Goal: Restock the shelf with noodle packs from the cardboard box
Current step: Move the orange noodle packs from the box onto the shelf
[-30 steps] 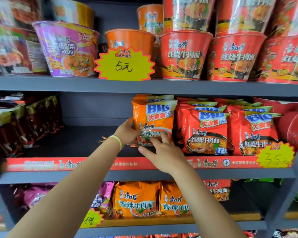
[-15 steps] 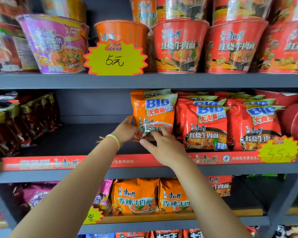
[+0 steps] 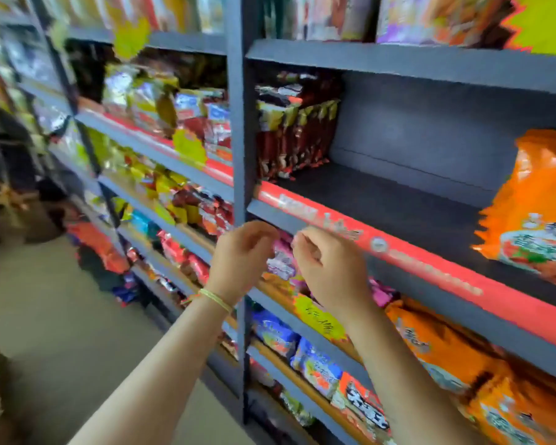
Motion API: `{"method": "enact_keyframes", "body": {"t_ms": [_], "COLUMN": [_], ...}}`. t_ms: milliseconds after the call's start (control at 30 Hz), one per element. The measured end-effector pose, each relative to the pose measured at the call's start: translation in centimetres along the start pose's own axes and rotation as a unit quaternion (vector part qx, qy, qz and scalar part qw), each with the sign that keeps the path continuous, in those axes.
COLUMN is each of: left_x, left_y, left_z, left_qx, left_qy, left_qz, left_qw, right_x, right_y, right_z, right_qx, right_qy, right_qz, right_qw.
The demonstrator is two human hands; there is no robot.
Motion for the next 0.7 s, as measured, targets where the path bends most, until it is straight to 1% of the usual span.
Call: {"method": "enact_keyframes", "body": {"t_ms": [67,133,200,300,367,467,500,567,700], "left_x": [-6.3,-13.0,-20.0,-30.0,-35.8,-42.4,-44.1,-46.5,-49.5], "left_y": [5.4,10.2,14.3,18.9,21.4,24.8,25.9,28.0,31.4], "left_z": [-2.7,-6.2,-10.4,-17.3,-21.9,-28.0,-29.7,-32.2,-34.3], "left_qx": [-0.076,-0.155,-0.229,-0.308,-0.354,-0.428,-0.448,-0.471,-0.508], "left_qy": [0.004,-0.019,-0.078,-0.173,-0.218,-0.232,-0.23,-0.218,-0.18], "left_qz": [0.082,0.136,0.179,0.253,0.31,0.397,0.415,0.434,0.431], "left_qw": [0.994,0.978,0.954,0.901,0.855,0.778,0.758,0.736,0.724], "right_x": [7.3,14.9,22.2,32.3,38.3,45.0,46.6,49.7,55.5], "right_y": [2.7,5.8,9.8,16.5,20.7,26.4,28.2,30.9,34.9], "right_z": [0.0,-1.0,-2.7,-6.3,-9.2,-13.2,-14.4,-16.5,-19.2], "right_qx": [-0.006,-0.019,-0.041,-0.068,-0.088,-0.123,-0.133,-0.151,-0.153], "right_qy": [0.114,0.227,0.319,0.423,0.476,0.547,0.564,0.583,0.6], "right_qz": [0.017,0.023,0.027,0.024,0.019,0.031,0.035,0.039,0.036], "right_qw": [0.993,0.973,0.947,0.903,0.875,0.828,0.814,0.797,0.784]}}
Point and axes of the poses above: each hand's wrist, its own z-axis towards the middle knuckle, its own x-axis out of the palm, y = z × x, the point moved 1 cm from there along z, towards the middle knuckle, and after that the axes turned 10 degrees about x, right-handed, at the moved point
